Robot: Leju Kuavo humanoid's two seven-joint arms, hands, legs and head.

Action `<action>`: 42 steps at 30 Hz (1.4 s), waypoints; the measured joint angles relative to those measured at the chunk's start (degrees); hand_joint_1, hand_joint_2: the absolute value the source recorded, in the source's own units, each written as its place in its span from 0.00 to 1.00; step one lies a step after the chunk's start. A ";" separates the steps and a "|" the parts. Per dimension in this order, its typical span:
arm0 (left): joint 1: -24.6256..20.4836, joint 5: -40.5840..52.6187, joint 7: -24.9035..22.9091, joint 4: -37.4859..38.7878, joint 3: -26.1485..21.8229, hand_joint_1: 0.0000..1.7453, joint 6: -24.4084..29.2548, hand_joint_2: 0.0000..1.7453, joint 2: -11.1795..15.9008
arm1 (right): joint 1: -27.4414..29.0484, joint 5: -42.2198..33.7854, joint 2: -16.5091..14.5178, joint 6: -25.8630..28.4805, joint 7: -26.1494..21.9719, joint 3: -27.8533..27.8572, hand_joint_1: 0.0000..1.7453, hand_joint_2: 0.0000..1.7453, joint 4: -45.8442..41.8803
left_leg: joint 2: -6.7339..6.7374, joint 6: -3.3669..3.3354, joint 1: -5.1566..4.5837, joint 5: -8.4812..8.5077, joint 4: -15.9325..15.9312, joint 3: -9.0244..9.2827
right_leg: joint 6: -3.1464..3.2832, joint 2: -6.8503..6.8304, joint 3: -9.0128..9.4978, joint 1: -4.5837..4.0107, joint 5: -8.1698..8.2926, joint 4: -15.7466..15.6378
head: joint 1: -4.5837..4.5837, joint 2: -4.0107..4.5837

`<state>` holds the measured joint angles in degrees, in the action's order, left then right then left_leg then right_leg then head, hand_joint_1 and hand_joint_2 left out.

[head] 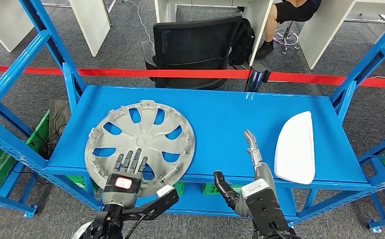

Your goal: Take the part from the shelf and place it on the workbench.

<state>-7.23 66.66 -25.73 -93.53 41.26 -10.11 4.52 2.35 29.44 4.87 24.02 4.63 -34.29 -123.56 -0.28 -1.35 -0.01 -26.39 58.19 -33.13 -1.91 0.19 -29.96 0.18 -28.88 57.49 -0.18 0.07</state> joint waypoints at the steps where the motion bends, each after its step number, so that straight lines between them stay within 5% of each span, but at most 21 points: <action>1: 0.00 0.00 0.00 0.00 0.02 0.00 -0.02 1.00 0.00 | 0.00 0.00 0.00 0.00 0.00 0.00 0.00 1.00 0.00 | 0.00 0.00 0.00 0.00 0.00 0.00 | 0.00 0.00 0.00 0.00 0.00 0.00 | 0.01 0.00; 42: -1.75 -4.79 -2.47 0.57 0.32 0.00 -4.99 1.00 0.00 | -0.22 -0.68 -0.02 -1.37 -0.38 0.00 0.00 1.00 0.04 | 0.00 0.00 0.00 0.00 0.00 0.02 | 0.00 0.00 0.02 0.00 0.00 0.00 | 0.00 0.00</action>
<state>-8.98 61.88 -28.20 -92.95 41.57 -15.10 4.52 2.12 28.76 4.85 22.65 4.25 -34.29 -123.51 -0.28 -1.35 -0.01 -26.39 58.19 -33.12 -1.91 0.19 -29.93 0.19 -28.88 57.49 -0.18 0.07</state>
